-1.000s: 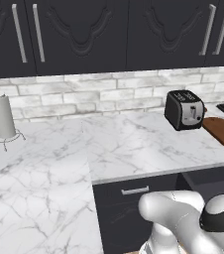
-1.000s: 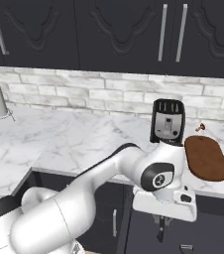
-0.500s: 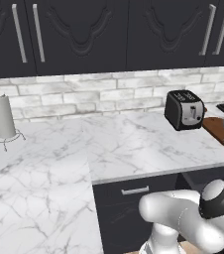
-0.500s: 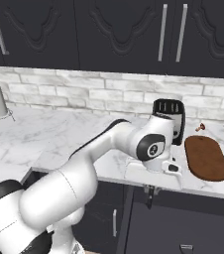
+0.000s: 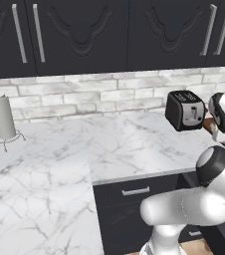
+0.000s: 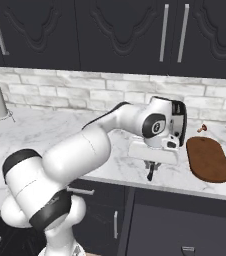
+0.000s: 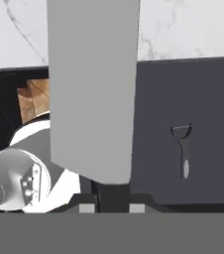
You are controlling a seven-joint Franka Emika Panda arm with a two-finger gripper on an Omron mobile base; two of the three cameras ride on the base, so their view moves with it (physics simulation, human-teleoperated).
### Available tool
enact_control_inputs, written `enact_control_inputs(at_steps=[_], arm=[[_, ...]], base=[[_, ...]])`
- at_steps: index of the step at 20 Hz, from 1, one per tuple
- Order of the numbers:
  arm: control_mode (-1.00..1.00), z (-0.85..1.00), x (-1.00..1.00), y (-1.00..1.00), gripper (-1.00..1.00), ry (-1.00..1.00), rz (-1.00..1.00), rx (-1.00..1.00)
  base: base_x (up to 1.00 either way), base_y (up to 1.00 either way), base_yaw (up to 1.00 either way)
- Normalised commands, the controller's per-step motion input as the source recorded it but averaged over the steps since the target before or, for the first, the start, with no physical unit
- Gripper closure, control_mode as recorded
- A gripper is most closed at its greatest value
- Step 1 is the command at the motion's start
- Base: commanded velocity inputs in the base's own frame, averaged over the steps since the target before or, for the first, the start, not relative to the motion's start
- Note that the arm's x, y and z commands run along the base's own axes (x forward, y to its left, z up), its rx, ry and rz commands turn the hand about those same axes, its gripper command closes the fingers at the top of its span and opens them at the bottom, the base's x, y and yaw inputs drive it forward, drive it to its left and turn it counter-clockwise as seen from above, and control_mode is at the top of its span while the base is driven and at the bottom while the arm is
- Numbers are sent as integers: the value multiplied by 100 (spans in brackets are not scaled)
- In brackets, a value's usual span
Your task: Open the drawer on the right and place the cutting tools on the cutting board.
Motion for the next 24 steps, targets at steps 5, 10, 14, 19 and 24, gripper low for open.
enact_control_inputs(at_steps=[5, 10, 14, 19, 24], arm=[[-100, -10, 71, -11, 100, -2, 0, 3], [-100, -23, 36, -31, 100, -21, 0, 2], [-100, -18, 25, -37, 100, -26, 0, 2], [-100, -8, 36, -8, 100, -21, 0, 0], [-100, 0, 63, 0, 100, -3, 0, -3]], base=[[0, 0, 0], [0, 0, 0], [0, 0, 0], [0, 0, 0], [0, 0, 0]])
